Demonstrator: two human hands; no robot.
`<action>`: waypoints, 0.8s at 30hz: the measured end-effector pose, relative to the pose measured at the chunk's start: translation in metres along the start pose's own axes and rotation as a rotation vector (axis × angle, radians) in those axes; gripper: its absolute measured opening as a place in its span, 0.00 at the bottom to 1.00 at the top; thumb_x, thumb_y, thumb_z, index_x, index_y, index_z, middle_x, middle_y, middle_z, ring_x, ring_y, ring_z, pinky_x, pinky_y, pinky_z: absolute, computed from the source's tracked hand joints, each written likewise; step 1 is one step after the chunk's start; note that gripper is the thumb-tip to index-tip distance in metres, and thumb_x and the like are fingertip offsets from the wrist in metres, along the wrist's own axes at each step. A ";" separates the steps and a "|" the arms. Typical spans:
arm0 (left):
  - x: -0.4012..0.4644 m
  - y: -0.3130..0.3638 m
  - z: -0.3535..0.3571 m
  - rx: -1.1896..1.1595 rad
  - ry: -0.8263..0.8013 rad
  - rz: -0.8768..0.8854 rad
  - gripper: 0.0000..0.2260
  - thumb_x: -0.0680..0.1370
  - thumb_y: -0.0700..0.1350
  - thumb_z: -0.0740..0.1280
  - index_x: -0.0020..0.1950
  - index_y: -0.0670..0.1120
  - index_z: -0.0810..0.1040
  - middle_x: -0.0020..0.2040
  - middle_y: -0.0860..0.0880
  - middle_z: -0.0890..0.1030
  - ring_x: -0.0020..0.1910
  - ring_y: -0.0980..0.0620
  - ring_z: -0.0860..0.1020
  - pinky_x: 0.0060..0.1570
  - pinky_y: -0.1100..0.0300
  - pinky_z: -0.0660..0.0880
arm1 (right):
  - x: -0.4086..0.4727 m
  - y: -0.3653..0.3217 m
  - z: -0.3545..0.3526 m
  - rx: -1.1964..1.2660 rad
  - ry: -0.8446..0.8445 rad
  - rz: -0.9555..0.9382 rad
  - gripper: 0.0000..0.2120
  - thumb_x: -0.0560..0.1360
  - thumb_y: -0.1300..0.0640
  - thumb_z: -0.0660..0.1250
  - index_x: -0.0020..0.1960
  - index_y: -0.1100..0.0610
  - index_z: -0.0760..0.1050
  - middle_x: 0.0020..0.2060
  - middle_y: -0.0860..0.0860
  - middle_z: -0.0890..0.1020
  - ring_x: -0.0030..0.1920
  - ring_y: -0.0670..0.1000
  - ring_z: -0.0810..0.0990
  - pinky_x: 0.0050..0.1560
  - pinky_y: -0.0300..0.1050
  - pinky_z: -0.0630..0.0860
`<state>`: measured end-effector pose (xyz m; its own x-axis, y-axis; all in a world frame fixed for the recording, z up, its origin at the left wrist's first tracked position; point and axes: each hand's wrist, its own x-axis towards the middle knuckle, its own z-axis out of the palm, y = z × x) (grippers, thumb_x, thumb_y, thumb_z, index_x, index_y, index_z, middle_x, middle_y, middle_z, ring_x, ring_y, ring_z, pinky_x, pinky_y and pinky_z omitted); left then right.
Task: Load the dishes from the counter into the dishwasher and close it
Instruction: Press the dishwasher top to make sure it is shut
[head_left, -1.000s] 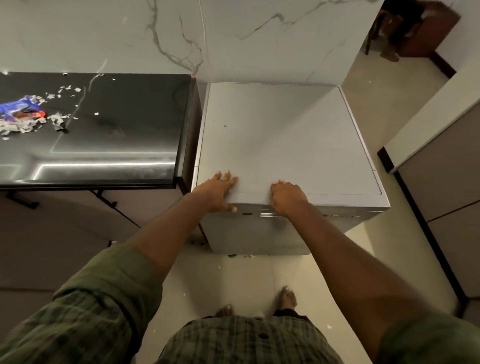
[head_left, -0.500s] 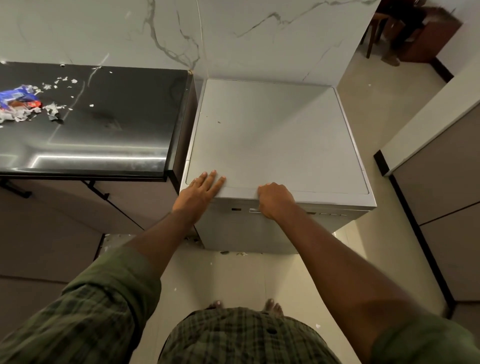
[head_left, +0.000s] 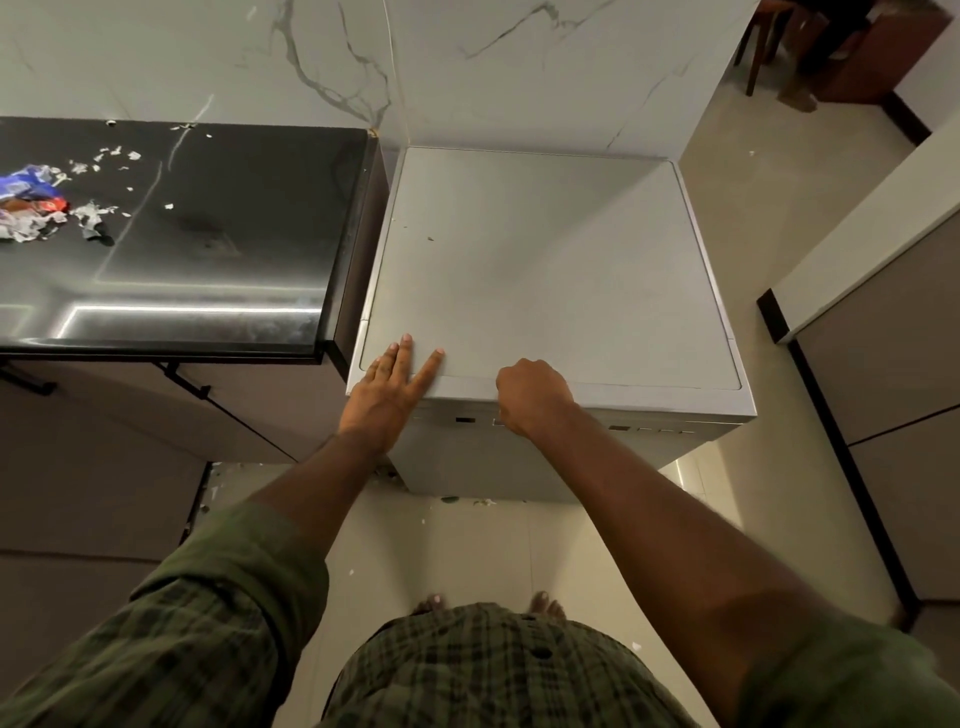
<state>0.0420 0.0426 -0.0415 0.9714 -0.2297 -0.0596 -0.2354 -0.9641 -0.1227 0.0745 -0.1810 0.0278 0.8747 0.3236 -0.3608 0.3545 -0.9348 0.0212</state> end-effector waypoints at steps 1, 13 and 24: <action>0.000 0.000 -0.001 -0.009 -0.002 -0.004 0.47 0.80 0.31 0.65 0.84 0.55 0.36 0.84 0.35 0.47 0.83 0.36 0.54 0.79 0.47 0.64 | 0.000 0.000 0.001 -0.006 0.001 -0.004 0.07 0.76 0.63 0.70 0.45 0.54 0.74 0.33 0.50 0.68 0.41 0.54 0.74 0.41 0.46 0.72; 0.000 0.002 -0.009 -0.074 -0.059 -0.041 0.46 0.80 0.34 0.66 0.84 0.58 0.37 0.85 0.39 0.45 0.84 0.39 0.52 0.76 0.47 0.66 | -0.005 0.011 0.003 0.039 0.016 0.021 0.13 0.77 0.59 0.70 0.38 0.56 0.68 0.36 0.51 0.72 0.42 0.55 0.74 0.42 0.46 0.73; 0.002 0.007 0.000 -0.098 -0.026 -0.074 0.43 0.80 0.44 0.69 0.86 0.55 0.43 0.84 0.35 0.49 0.83 0.34 0.55 0.80 0.43 0.59 | -0.007 0.017 0.007 0.063 0.009 0.028 0.06 0.78 0.59 0.68 0.54 0.57 0.80 0.48 0.55 0.82 0.43 0.55 0.75 0.45 0.46 0.75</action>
<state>0.0425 0.0350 -0.0423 0.9846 -0.1554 -0.0795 -0.1583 -0.9869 -0.0306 0.0719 -0.2003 0.0246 0.8870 0.2986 -0.3521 0.3090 -0.9507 -0.0277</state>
